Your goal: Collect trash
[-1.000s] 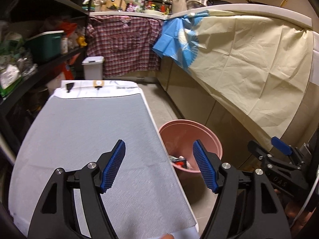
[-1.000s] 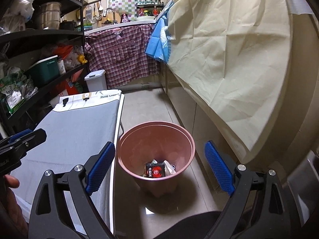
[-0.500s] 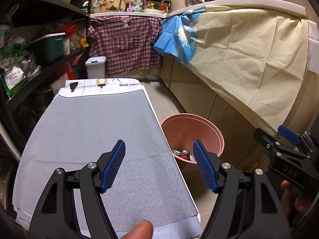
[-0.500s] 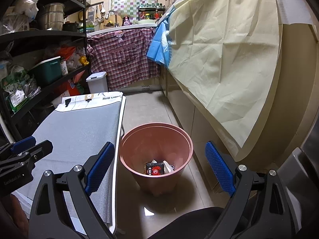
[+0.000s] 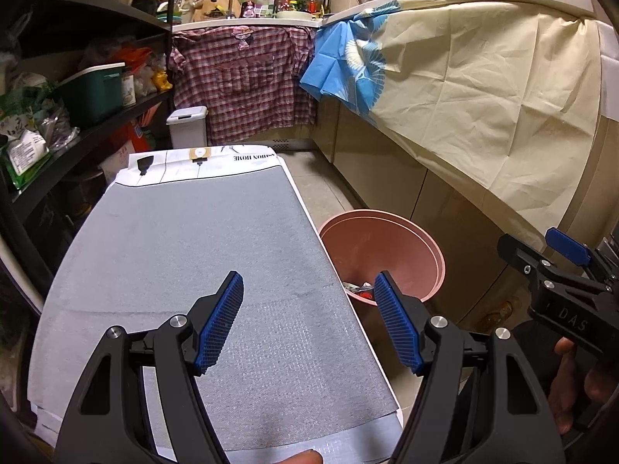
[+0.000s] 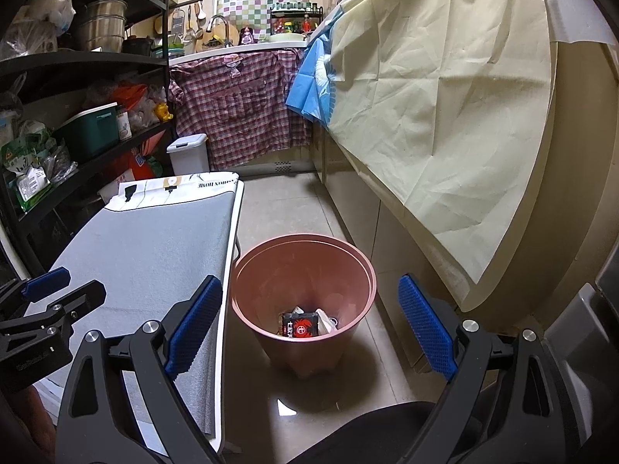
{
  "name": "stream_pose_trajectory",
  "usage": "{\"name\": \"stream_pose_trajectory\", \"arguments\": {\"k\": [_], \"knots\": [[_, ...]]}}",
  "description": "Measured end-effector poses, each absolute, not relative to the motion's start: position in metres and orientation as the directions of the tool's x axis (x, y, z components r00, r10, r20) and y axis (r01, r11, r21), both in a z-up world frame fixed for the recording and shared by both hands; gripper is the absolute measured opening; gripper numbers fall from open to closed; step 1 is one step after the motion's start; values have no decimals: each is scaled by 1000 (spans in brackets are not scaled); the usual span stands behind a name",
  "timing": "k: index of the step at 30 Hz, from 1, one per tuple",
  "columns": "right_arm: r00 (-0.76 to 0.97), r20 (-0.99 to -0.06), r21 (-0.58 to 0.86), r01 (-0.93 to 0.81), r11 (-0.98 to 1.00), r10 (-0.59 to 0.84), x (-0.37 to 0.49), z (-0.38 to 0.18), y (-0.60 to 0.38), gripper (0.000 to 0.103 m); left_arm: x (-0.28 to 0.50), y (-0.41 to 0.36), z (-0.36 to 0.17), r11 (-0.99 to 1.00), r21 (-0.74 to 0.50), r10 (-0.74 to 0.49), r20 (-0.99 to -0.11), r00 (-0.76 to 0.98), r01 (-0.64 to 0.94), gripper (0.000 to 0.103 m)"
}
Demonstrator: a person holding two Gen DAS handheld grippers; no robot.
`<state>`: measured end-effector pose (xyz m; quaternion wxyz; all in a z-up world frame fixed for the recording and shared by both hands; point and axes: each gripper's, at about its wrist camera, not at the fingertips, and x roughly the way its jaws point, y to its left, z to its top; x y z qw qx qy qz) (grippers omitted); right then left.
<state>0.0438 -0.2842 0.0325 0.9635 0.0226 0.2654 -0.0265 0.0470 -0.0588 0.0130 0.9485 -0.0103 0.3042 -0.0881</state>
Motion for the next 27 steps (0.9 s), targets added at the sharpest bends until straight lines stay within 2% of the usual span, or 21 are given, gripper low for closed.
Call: {"name": "stream_pose_trajectory", "arguments": {"k": [27], "knots": [[857, -514, 25, 62, 998, -41, 48, 30, -285, 91, 48, -65, 12, 983, -64, -176, -572, 801, 171, 71]]}}
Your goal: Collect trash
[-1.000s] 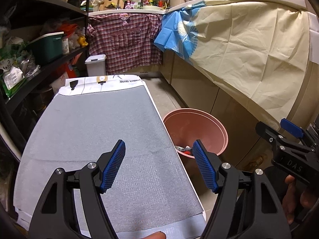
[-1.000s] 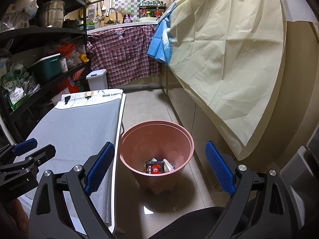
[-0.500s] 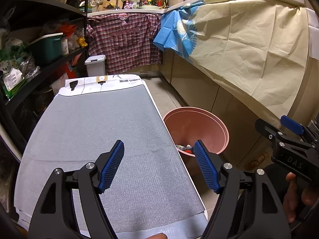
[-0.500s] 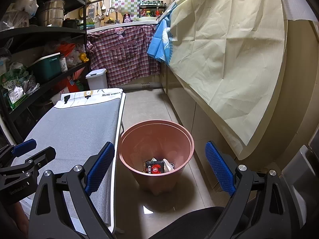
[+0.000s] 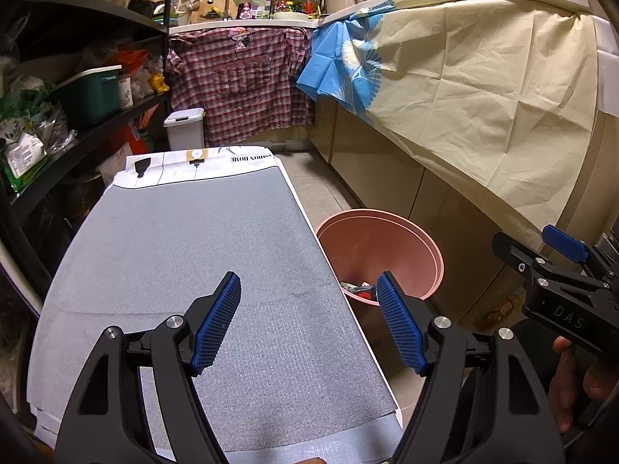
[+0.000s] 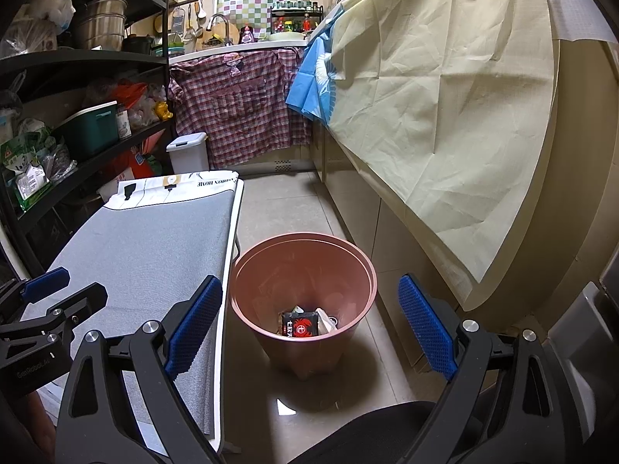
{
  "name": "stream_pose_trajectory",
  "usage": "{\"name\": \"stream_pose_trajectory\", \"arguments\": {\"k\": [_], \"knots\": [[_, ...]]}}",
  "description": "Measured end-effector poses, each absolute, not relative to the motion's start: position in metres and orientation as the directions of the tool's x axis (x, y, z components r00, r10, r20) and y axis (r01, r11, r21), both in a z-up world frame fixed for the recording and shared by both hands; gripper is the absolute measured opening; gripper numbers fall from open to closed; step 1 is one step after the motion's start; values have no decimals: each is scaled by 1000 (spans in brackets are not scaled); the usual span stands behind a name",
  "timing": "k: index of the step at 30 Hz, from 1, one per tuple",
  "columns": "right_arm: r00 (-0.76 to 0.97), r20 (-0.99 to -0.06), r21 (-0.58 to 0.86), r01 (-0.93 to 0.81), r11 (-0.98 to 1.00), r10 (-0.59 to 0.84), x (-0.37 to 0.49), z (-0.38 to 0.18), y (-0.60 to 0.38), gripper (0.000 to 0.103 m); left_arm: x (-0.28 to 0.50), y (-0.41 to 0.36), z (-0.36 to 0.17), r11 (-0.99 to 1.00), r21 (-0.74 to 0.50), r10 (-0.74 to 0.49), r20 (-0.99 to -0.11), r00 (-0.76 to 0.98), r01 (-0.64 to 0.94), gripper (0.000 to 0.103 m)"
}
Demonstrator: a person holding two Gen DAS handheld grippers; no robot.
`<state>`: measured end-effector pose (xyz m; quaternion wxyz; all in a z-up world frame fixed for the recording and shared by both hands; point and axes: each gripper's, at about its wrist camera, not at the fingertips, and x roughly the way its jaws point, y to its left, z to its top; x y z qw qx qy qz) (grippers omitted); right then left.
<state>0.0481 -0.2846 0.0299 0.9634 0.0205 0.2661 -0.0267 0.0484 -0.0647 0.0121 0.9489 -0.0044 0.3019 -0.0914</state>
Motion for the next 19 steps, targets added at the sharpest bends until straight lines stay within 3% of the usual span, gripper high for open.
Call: {"name": "stream_pose_trajectory", "arguments": {"k": [19], "knots": [[857, -513, 24, 63, 998, -41, 48, 30, -284, 91, 47, -61, 13, 985, -62, -170, -568, 805, 164, 78]]}}
